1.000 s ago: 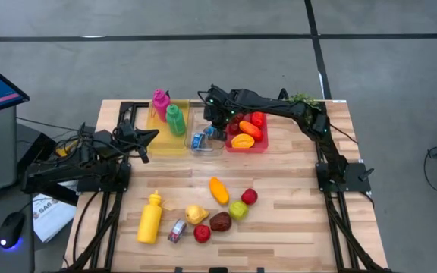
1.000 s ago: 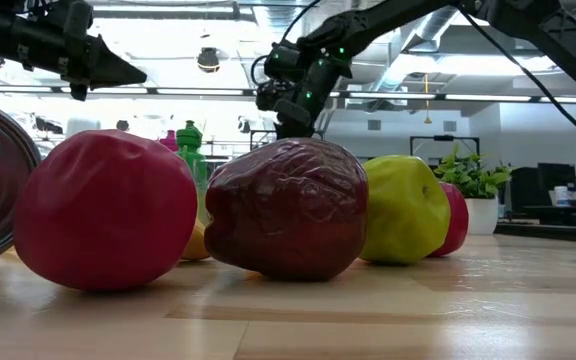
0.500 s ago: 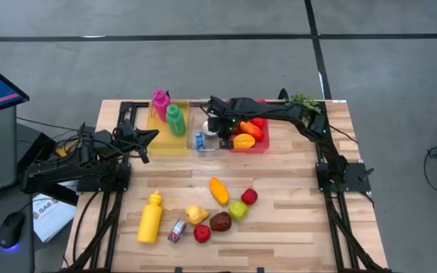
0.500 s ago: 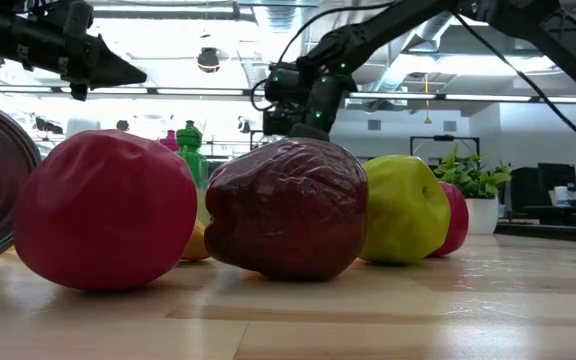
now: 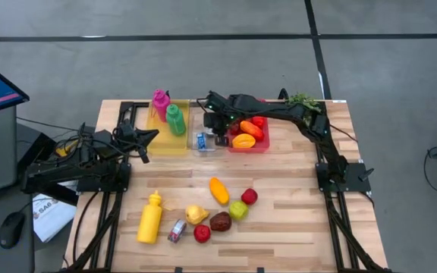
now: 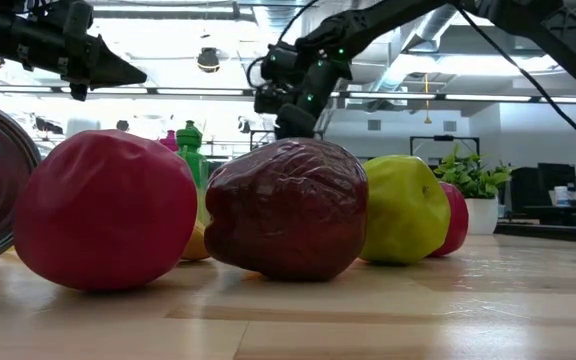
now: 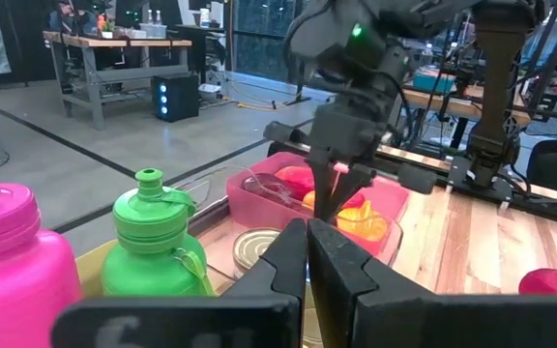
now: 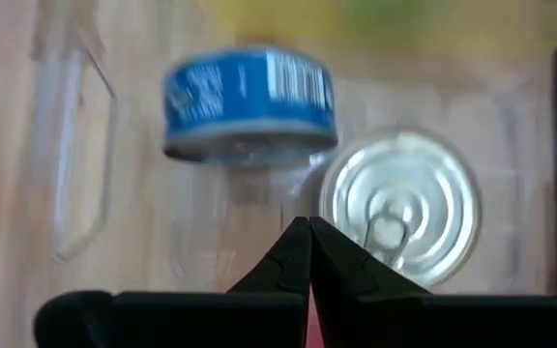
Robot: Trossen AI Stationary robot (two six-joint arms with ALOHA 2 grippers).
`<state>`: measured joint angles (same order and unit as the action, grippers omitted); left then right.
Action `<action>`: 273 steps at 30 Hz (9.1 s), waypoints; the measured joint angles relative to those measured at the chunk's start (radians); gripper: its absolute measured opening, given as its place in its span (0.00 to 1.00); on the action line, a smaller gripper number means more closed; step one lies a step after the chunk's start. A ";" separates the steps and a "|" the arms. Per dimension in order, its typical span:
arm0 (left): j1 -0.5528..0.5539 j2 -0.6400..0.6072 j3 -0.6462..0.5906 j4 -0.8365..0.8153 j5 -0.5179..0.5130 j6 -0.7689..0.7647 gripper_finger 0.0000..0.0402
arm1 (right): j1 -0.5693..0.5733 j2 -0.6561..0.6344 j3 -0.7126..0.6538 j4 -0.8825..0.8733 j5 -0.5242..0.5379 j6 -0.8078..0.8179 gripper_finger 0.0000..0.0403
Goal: Pick & Place Food Item
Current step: Adjust the tuna cans in the transparent bin, then put the yellow mango into the pink bin
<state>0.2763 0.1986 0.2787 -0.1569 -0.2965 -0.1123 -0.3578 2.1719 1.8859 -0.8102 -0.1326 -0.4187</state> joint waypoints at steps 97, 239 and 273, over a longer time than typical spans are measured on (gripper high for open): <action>0.000 0.156 0.000 0.046 0.000 -0.131 0.01 | 0.044 0.066 0.005 0.196 -0.139 0.171 0.00; 0.000 0.156 0.000 0.053 0.002 -0.132 0.01 | 0.018 0.073 0.006 0.243 -0.220 0.048 0.00; 0.000 0.156 0.000 0.053 0.002 -0.132 0.01 | 0.019 0.064 0.391 0.002 -0.121 0.071 0.00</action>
<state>0.2760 0.3542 0.2787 -0.1043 -0.2946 -0.2440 -0.3386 2.2360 2.2771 -0.8082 -0.2531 -0.3473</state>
